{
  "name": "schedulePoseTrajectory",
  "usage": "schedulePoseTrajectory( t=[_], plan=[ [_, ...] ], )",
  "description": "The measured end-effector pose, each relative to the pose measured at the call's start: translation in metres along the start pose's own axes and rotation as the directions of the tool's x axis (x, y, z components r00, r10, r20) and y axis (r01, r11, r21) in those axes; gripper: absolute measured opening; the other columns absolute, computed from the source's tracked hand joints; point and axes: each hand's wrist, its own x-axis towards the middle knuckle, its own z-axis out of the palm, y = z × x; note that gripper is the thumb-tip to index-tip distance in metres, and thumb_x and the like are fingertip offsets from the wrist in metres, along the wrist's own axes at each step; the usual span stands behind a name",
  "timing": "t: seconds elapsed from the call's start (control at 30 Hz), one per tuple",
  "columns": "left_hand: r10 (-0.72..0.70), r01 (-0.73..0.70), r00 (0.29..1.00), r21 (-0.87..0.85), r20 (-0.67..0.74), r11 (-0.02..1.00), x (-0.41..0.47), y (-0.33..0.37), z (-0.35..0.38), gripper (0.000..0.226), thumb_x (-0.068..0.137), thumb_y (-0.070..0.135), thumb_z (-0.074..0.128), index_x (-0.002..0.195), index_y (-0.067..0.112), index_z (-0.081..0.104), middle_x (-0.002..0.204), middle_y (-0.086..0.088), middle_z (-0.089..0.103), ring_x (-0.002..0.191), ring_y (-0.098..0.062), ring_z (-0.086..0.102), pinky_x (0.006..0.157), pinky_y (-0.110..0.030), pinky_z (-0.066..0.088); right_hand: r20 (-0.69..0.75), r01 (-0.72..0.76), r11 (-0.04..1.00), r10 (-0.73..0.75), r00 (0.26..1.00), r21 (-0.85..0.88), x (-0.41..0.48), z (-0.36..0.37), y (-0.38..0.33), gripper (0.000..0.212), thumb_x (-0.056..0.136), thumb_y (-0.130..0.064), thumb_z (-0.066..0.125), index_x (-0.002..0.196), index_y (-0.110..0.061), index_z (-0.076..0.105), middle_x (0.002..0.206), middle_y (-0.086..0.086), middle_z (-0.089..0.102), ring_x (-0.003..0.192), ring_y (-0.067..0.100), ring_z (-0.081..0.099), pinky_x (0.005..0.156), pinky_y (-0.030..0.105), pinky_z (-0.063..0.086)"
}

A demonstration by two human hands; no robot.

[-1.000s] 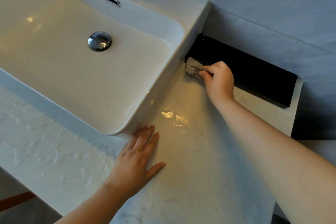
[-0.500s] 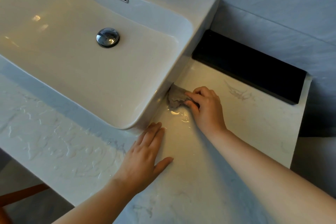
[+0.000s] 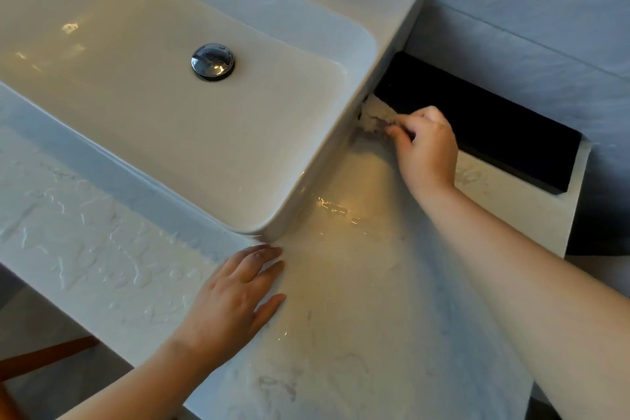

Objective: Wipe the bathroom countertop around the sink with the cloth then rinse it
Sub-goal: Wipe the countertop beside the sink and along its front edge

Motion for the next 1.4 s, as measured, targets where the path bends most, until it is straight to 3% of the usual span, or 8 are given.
schedulePoseTrajectory(
  t=[0.17, 0.37, 0.6, 0.73, 0.93, 1.13, 1.3, 1.4],
  plan=[
    [0.059, -0.059, 0.998, -0.020, 0.028, 0.998, -0.001, -0.010, 0.000, 0.049, 0.091, 0.049, 0.043, 0.124, 0.019, 0.063, 0.132, 0.001, 0.057, 0.122, -0.020, 0.050, 0.098, -0.036, 0.047, 0.095, -0.055, 0.997, 0.060, 0.994, -0.059, 0.007, 0.028, 0.003, 0.033, 0.090, -0.026, 0.059, 0.123, -0.021, 0.063, 0.100, 0.007, 0.053, 0.097, 0.026, 0.051, 0.079, 0.033, 0.043],
    [0.049, -0.047, 0.998, -0.060, 0.027, 0.997, -0.004, -0.010, 0.000, 0.050, 0.091, 0.049, 0.044, 0.128, 0.018, 0.059, 0.135, 0.002, 0.053, 0.125, -0.016, 0.046, 0.104, -0.033, 0.040, 0.178, -0.052, 0.999, 0.052, 0.983, -0.003, -0.016, 0.040, -0.007, 0.027, 0.089, -0.036, 0.059, 0.106, -0.018, 0.070, 0.090, 0.003, 0.047, 0.089, 0.026, 0.052, 0.069, 0.028, 0.037],
    [0.056, -0.052, 0.996, -0.057, 0.063, 0.997, -0.004, -0.012, -0.003, 0.053, 0.090, 0.053, 0.043, 0.129, 0.020, 0.058, 0.135, 0.003, 0.053, 0.125, -0.014, 0.044, 0.103, -0.033, 0.039, 0.258, 0.133, 0.990, -0.140, 0.956, 0.046, -0.061, 0.024, -0.015, 0.021, 0.084, -0.026, 0.065, 0.101, -0.018, 0.073, 0.084, 0.004, 0.050, 0.080, 0.025, 0.048, 0.072, 0.039, 0.043],
    [0.035, -0.030, 0.996, -0.069, 0.080, 0.997, -0.001, -0.011, -0.007, 0.057, 0.088, 0.059, 0.042, 0.129, 0.022, 0.058, 0.134, 0.005, 0.054, 0.122, -0.013, 0.048, 0.101, -0.030, 0.039, 0.341, 0.199, 0.977, -0.214, 0.915, 0.077, -0.096, 0.020, -0.025, 0.027, 0.081, -0.038, 0.057, 0.085, -0.016, 0.073, 0.081, 0.003, 0.052, 0.076, 0.026, 0.050, 0.067, 0.039, 0.044],
    [0.053, -0.039, 0.992, -0.126, 0.111, 0.991, -0.006, -0.015, -0.011, 0.057, 0.089, 0.053, 0.043, 0.135, 0.021, 0.051, 0.137, 0.004, 0.050, 0.123, -0.015, 0.049, 0.099, -0.033, 0.048, 0.445, 0.127, 0.973, -0.203, 0.872, 0.195, -0.132, 0.007, -0.044, 0.010, 0.079, -0.025, 0.069, 0.082, -0.017, 0.074, 0.080, 0.000, 0.052, 0.075, 0.021, 0.050, 0.068, 0.028, 0.039],
    [0.028, -0.018, 0.996, -0.111, 0.087, 0.994, -0.017, -0.015, -0.013, 0.058, 0.089, 0.055, 0.043, 0.136, 0.020, 0.050, 0.135, 0.002, 0.050, 0.124, -0.017, 0.047, 0.099, -0.036, 0.048, 0.245, 0.037, 0.992, -0.067, 0.967, 0.121, -0.092, -0.014, -0.038, 0.014, 0.078, -0.022, 0.071, 0.081, -0.009, 0.075, 0.076, 0.001, 0.047, 0.072, 0.018, 0.049, 0.061, 0.026, 0.036],
    [-0.031, 0.034, 0.993, -0.021, 0.114, 0.999, -0.023, -0.015, -0.013, 0.073, 0.086, 0.064, 0.035, 0.141, 0.016, 0.043, 0.141, -0.004, 0.047, 0.128, -0.024, 0.046, 0.099, -0.042, 0.047, 0.185, -0.023, 0.999, 0.014, 0.983, 0.043, -0.064, 0.011, -0.033, 0.020, 0.083, -0.022, 0.069, 0.101, -0.014, 0.074, 0.088, 0.000, 0.050, 0.087, 0.024, 0.052, 0.076, 0.034, 0.046],
    [-0.028, 0.028, 0.991, 0.006, 0.133, 1.000, -0.022, -0.016, -0.013, 0.075, 0.085, 0.066, 0.034, 0.140, 0.016, 0.044, 0.143, -0.003, 0.044, 0.130, -0.023, 0.043, 0.100, -0.041, 0.045, 0.162, -0.067, 0.998, 0.069, 0.984, -0.015, -0.084, 0.029, -0.040, 0.020, 0.083, -0.024, 0.068, 0.102, -0.024, 0.073, 0.093, -0.001, 0.052, 0.090, 0.024, 0.051, 0.084, 0.039, 0.041]
  ],
)
